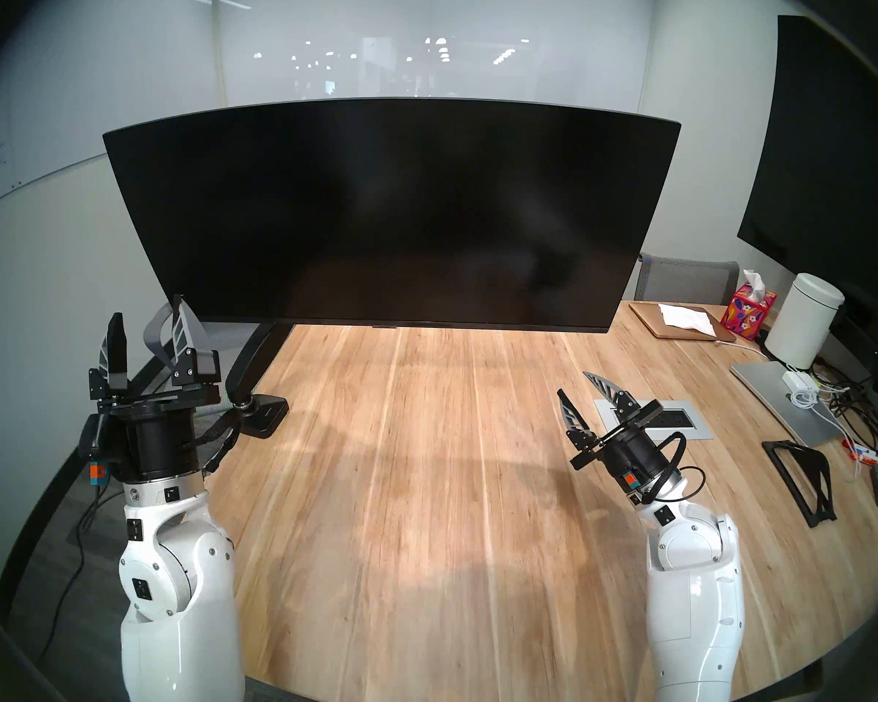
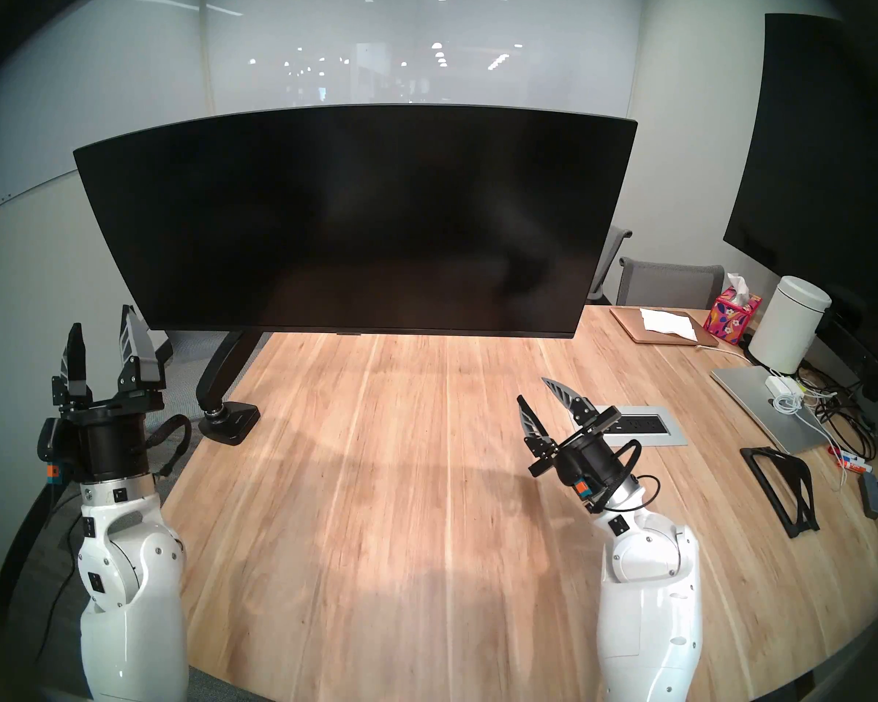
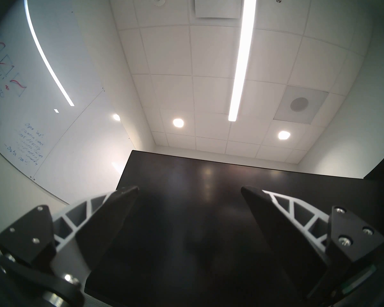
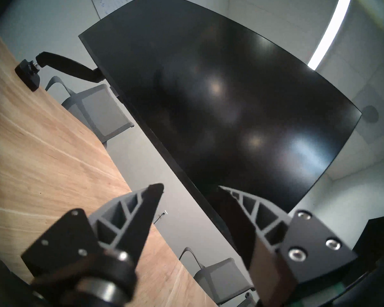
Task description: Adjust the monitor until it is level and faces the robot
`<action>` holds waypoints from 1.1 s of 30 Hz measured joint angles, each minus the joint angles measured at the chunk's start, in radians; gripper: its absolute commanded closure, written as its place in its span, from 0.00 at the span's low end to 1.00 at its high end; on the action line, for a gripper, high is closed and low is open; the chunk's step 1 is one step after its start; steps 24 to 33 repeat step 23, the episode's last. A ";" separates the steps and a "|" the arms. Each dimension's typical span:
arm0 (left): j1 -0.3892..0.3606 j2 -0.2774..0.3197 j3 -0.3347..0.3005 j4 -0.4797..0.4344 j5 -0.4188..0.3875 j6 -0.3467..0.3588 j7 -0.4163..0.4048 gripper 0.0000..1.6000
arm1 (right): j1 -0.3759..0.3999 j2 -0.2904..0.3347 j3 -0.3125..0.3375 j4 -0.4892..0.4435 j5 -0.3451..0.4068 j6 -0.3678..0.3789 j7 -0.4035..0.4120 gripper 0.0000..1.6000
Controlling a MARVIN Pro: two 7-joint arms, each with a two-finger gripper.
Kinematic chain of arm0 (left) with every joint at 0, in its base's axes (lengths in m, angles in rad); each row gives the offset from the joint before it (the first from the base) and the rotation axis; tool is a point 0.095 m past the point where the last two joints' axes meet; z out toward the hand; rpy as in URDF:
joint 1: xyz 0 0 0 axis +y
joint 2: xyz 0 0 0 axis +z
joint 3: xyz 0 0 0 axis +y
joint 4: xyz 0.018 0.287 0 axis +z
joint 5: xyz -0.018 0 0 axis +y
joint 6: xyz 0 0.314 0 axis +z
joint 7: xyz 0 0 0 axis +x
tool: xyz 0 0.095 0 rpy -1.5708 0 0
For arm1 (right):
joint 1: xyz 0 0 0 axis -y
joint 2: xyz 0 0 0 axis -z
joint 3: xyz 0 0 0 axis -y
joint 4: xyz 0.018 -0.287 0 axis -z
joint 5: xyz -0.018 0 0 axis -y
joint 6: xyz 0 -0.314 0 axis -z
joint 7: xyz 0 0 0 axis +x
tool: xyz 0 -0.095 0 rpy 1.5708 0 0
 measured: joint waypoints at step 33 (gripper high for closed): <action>-0.002 -0.009 -0.005 0.000 0.000 0.004 -0.010 0.00 | -0.004 0.002 0.003 -0.007 0.056 0.005 0.045 0.30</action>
